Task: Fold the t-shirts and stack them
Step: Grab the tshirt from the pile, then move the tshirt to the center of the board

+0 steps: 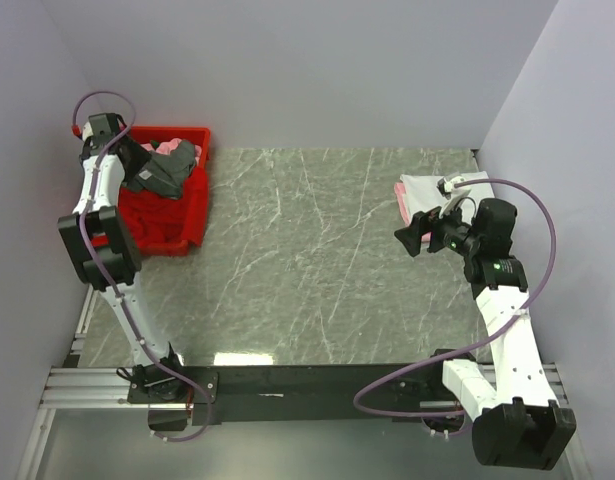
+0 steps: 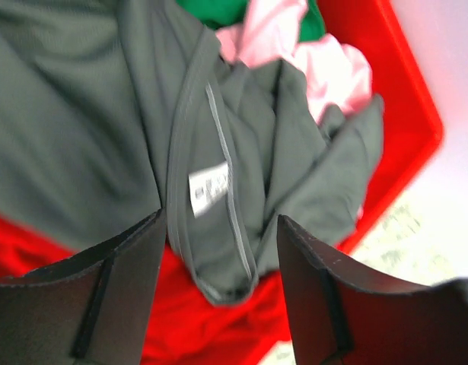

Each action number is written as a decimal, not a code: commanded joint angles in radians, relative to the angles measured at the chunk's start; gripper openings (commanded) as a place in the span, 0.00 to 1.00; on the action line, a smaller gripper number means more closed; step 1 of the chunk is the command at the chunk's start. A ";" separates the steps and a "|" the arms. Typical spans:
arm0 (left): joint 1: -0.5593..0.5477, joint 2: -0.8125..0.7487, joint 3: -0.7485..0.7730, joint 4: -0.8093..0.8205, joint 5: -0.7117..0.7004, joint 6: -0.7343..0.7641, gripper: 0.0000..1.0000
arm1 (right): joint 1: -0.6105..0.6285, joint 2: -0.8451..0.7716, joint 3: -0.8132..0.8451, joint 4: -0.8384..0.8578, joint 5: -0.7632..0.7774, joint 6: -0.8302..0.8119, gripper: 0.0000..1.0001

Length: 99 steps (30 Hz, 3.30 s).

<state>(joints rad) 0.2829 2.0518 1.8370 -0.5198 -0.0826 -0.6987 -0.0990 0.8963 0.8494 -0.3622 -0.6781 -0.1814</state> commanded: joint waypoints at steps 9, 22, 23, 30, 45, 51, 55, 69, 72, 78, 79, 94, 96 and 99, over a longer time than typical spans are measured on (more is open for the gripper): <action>-0.019 0.191 0.243 -0.180 -0.146 0.027 0.53 | -0.005 0.016 0.019 0.000 0.002 -0.013 0.90; -0.040 0.049 0.237 -0.083 -0.074 0.116 0.00 | -0.008 0.013 0.014 0.002 0.012 -0.007 0.90; -0.051 -0.014 0.231 -0.071 -0.059 0.120 0.00 | -0.010 0.013 0.016 0.003 0.012 -0.010 0.90; -0.137 -0.303 0.104 0.058 0.125 0.120 0.00 | -0.010 0.013 0.011 0.003 0.023 -0.016 0.90; -0.438 -0.674 0.031 0.313 0.463 0.114 0.00 | -0.022 0.010 0.005 0.008 0.032 -0.023 0.90; -0.521 -0.755 -0.051 0.375 0.575 0.087 0.00 | -0.030 0.009 0.004 0.011 0.041 -0.024 0.90; -0.563 -0.820 -0.152 0.423 0.661 0.064 0.00 | -0.038 0.012 0.004 0.011 0.049 -0.027 0.90; -0.761 -0.863 -0.472 0.337 0.677 0.249 0.13 | -0.062 0.027 0.002 0.011 0.051 -0.029 0.90; -0.778 -0.857 -0.537 0.195 0.514 0.400 0.38 | -0.065 0.030 0.000 0.009 0.049 -0.032 0.90; -0.781 -0.949 -0.766 0.196 0.086 0.484 0.72 | -0.065 0.058 0.000 -0.030 -0.069 -0.088 0.90; -0.781 -0.978 -0.791 0.199 0.086 0.498 0.77 | -0.065 0.062 0.000 -0.041 -0.098 -0.104 0.90; -0.780 -1.265 -1.101 0.271 0.044 0.574 0.86 | 0.270 0.193 -0.024 -0.182 -0.240 -0.481 0.87; -0.775 -1.297 -1.105 0.303 0.067 0.522 0.97 | 0.393 0.225 -0.009 -0.144 -0.184 -0.469 0.86; -0.771 -1.300 -1.157 0.427 0.131 0.435 0.99 | 0.474 0.328 0.046 -0.086 -0.143 -0.393 0.83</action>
<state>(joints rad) -0.4942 0.7612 0.7101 -0.2680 -0.0292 -0.1772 0.3149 1.1614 0.8352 -0.5240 -0.8963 -0.6064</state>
